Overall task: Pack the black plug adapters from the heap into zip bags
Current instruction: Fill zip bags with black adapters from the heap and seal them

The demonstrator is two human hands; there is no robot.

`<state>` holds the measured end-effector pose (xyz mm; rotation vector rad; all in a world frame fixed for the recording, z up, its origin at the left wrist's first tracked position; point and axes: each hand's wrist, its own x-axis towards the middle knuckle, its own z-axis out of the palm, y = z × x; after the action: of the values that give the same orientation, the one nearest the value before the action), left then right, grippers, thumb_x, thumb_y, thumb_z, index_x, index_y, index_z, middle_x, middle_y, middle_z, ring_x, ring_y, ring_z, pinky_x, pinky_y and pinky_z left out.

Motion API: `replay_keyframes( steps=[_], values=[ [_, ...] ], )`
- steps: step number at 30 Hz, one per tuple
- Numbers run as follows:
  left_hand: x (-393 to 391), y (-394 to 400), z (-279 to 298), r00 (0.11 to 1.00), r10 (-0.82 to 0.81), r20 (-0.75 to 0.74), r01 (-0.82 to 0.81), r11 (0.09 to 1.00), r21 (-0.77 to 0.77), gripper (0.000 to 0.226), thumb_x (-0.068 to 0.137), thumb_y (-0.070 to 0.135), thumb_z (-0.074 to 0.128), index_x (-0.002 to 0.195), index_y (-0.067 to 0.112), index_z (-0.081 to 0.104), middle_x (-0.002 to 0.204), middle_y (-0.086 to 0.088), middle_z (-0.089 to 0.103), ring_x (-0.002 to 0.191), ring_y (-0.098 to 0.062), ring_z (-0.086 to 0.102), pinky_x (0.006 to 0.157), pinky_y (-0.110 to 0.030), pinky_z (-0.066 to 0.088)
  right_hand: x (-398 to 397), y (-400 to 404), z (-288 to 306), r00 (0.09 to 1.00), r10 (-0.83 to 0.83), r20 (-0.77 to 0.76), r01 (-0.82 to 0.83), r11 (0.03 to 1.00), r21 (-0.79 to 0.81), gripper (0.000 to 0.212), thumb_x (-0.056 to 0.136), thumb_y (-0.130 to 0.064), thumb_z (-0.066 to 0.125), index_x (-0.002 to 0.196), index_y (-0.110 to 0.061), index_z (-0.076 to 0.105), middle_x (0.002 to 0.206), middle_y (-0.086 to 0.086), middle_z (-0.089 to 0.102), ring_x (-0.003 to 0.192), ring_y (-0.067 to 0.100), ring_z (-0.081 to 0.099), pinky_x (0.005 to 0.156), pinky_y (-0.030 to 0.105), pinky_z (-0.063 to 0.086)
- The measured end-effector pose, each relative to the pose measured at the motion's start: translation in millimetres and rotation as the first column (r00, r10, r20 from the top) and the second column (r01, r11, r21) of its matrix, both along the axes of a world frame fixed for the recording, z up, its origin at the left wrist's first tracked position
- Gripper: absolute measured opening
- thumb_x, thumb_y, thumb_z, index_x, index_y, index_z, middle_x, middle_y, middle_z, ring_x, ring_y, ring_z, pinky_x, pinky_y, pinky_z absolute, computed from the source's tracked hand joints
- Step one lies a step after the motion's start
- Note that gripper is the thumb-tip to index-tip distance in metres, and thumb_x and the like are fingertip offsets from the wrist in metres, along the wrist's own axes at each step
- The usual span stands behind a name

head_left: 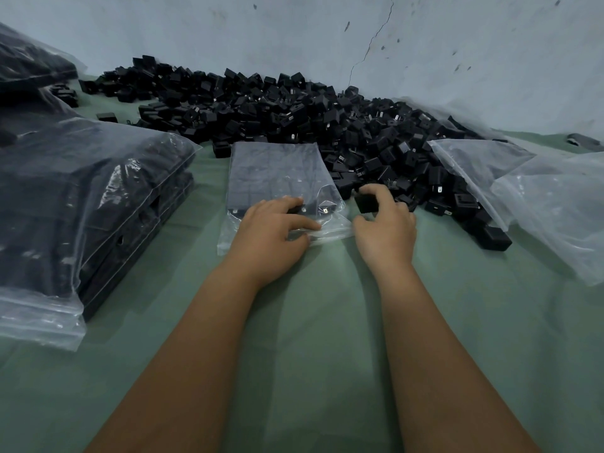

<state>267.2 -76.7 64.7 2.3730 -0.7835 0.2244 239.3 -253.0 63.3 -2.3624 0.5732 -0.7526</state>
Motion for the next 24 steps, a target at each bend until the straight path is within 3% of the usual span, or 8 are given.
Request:
replay_keyframes(
  steps=[4, 8, 11, 14, 17, 20, 24],
  values=[
    [-1, 1, 1, 1.0, 0.005, -0.002, -0.005, 1.0, 0.01, 0.028, 0.092, 0.024, 0.062, 0.117, 0.034, 0.07, 0.149, 0.004, 0.045, 0.137, -0.017, 0.036, 0.117, -0.034, 0.019, -1, -1, -1, 0.998, -0.048, -0.041, 0.048, 0.999, -0.011, 0.038, 0.084, -0.014, 0.053, 0.119, -0.028, 0.048, 0.09, 0.0, 0.063, 0.09, 0.027, 0.055, 0.085, 0.041, 0.045],
    [0, 1, 1, 1.0, 0.0, 0.009, 0.0, 1.0, 0.011, 0.03, 0.092, 0.024, 0.062, 0.119, 0.032, 0.069, 0.149, 0.004, 0.046, 0.137, -0.017, 0.037, 0.116, -0.035, 0.019, 1, -5, -2, 0.983, -0.16, -0.093, 0.156, 0.987, -0.049, 0.037, 0.084, -0.029, 0.058, 0.12, -0.021, 0.053, 0.109, 0.005, 0.058, 0.103, 0.028, 0.053, 0.09, 0.04, 0.044],
    [-1, 2, 1, 1.0, -0.008, 0.018, 0.009, 0.999, -0.036, 0.036, 0.087, 0.021, 0.066, 0.122, 0.03, 0.068, 0.148, 0.001, 0.044, 0.138, -0.018, 0.036, 0.116, -0.041, 0.024, 0, 1, 4, 0.98, -0.189, 0.058, 0.186, 0.981, 0.048, 0.038, 0.08, -0.032, 0.06, 0.114, -0.017, 0.055, 0.113, 0.002, 0.049, 0.108, 0.024, 0.048, 0.089, 0.039, 0.045],
    [2, 11, 4, 0.996, 0.043, 0.083, -0.037, 0.997, -0.071, 0.038, 0.08, 0.02, 0.072, 0.117, 0.031, 0.07, 0.134, 0.0, 0.052, 0.128, -0.021, 0.042, 0.11, -0.046, 0.033, -7, 19, 14, 0.916, 0.042, 0.4, -0.107, 0.984, 0.142, 0.024, 0.074, -0.025, 0.059, 0.097, -0.019, 0.057, 0.094, -0.01, 0.047, 0.089, 0.012, 0.05, 0.076, 0.022, 0.042],
    [7, 25, 7, 0.983, 0.157, 0.095, -0.134, 0.967, -0.216, 0.018, 0.081, 0.025, 0.076, 0.098, 0.028, 0.075, 0.096, 0.006, 0.061, 0.092, -0.015, 0.057, 0.088, -0.043, 0.048, -17, 48, 21, 0.753, 0.338, 0.565, -0.45, 0.89, 0.067, 0.011, 0.068, -0.011, 0.056, 0.079, -0.013, 0.056, 0.08, -0.006, 0.049, 0.072, 0.01, 0.048, 0.063, 0.021, 0.039],
    [7, 30, 10, 0.983, 0.171, -0.072, -0.186, 0.891, -0.414, 0.004, 0.083, 0.022, 0.075, 0.084, 0.025, 0.075, 0.082, 0.006, 0.067, 0.078, -0.012, 0.063, 0.073, -0.034, 0.052, -20, 76, 17, 0.753, 0.496, 0.433, -0.529, 0.847, -0.05, 0.012, 0.069, -0.021, 0.052, 0.075, -0.011, 0.053, 0.075, -0.002, 0.05, 0.069, 0.016, 0.046, 0.058, 0.032, 0.04],
    [4, 28, 13, 0.968, 0.16, -0.195, -0.242, 0.81, -0.535, 0.005, 0.083, 0.016, 0.073, 0.085, 0.02, 0.076, 0.081, 0.006, 0.071, 0.075, -0.007, 0.065, 0.068, -0.024, 0.051, -16, 85, 8, 0.876, 0.461, 0.141, -0.43, 0.879, -0.206, 0.024, 0.074, -0.029, 0.056, 0.096, -0.021, 0.059, 0.091, -0.007, 0.055, 0.083, 0.012, 0.051, 0.068, 0.03, 0.046]
  ],
)
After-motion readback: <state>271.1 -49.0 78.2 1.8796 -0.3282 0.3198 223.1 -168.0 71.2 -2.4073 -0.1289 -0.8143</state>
